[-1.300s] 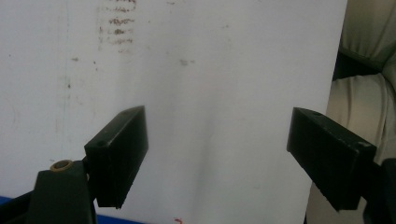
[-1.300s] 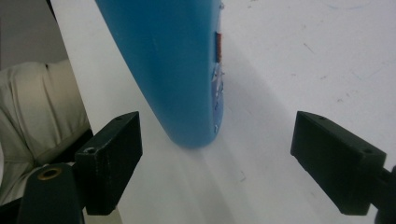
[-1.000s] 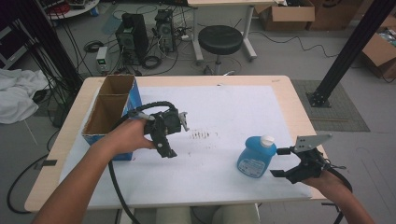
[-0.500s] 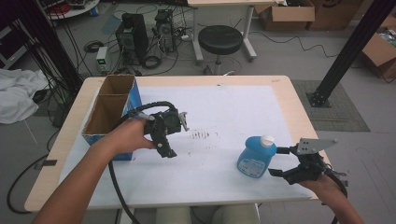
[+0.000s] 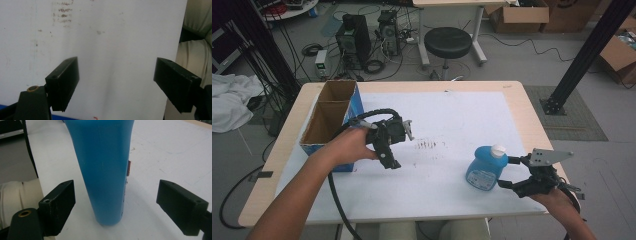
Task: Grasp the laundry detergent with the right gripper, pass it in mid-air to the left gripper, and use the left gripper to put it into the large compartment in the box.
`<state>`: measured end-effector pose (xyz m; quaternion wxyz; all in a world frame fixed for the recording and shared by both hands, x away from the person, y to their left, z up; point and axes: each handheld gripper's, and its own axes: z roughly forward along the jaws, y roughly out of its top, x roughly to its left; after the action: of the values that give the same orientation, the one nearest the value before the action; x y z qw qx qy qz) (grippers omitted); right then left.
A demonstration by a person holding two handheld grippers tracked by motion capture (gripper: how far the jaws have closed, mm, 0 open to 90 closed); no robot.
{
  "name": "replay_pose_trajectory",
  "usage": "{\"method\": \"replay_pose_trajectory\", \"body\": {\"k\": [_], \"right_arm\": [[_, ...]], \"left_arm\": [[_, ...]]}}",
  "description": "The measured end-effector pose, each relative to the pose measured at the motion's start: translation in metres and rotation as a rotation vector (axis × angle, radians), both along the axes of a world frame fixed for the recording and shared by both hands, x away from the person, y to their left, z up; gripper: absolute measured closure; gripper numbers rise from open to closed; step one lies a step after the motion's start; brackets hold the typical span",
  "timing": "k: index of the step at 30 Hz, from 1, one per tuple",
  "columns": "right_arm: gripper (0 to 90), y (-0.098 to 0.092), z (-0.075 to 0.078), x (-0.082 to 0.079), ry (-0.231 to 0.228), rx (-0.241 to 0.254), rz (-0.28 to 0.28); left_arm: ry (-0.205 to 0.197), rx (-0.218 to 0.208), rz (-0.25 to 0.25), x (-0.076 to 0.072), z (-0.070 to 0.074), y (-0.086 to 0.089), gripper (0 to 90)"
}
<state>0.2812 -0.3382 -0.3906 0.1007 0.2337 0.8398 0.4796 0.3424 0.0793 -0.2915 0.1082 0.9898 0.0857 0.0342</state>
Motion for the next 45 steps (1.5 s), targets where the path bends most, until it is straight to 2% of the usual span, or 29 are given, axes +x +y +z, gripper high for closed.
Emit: {"method": "replay_pose_trajectory", "body": {"k": [25,45], "right_arm": [[15.2,0.026,-0.012,0.008,-0.014,0.049,0.01],[15.3,0.04,-0.019,0.012,-0.029,0.096,-0.016]], "left_arm": [[0.004,-0.002,0.002,0.001,-0.001,0.001,21.2],[0.007,-0.006,0.008,0.001,-0.001,0.002,21.3]]}}
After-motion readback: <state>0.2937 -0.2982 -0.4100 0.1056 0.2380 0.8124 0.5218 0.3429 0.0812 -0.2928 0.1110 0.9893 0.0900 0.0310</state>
